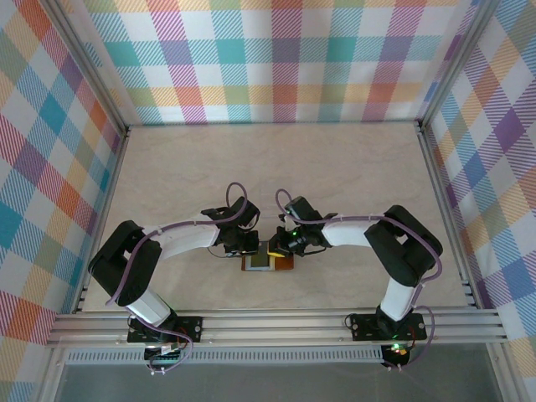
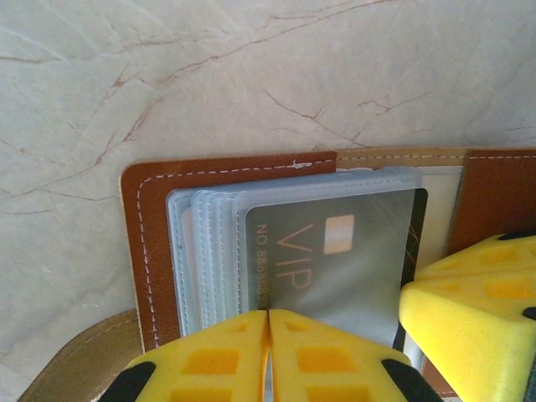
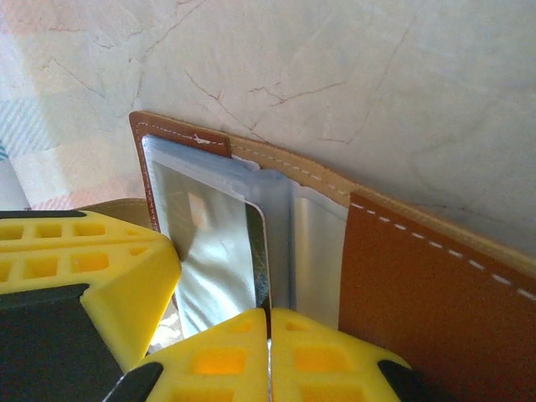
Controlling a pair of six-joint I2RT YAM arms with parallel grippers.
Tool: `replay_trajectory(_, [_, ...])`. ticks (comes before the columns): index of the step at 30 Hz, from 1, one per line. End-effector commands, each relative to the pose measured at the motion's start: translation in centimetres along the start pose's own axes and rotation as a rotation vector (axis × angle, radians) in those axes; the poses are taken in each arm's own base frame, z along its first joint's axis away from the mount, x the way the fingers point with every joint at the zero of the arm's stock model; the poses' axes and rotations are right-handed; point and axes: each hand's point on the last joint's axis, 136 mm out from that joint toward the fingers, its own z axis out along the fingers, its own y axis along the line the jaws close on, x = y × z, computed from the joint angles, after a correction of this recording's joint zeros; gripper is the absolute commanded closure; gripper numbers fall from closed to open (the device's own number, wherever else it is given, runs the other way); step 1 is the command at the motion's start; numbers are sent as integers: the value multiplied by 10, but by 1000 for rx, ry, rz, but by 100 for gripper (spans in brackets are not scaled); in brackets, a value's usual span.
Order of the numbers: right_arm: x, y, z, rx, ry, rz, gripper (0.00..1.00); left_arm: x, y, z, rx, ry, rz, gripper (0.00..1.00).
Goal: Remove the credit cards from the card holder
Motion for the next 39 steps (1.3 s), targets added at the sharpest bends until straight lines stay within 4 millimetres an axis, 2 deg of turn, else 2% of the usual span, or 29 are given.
replay_trajectory(1, [1,-20,-7,71,-25,40,91,11,29,0,-122,37,1,89])
replay_trajectory(15, [1,-22,-10,84,-39,45,93,10,27,-5,-119,34,3,89])
replay_trajectory(21, [2,-6,-3,-39,-25,44,82,11,26,0,-117,47,2,89])
replay_trajectory(24, [2,-3,2,-77,-12,51,80,11,25,1,-116,51,3,89])
replay_trajectory(34, [1,7,9,-153,8,44,81,12,22,4,-104,57,6,89])
replay_trajectory(39, [4,0,12,-129,23,59,83,13,21,7,-103,62,4,89])
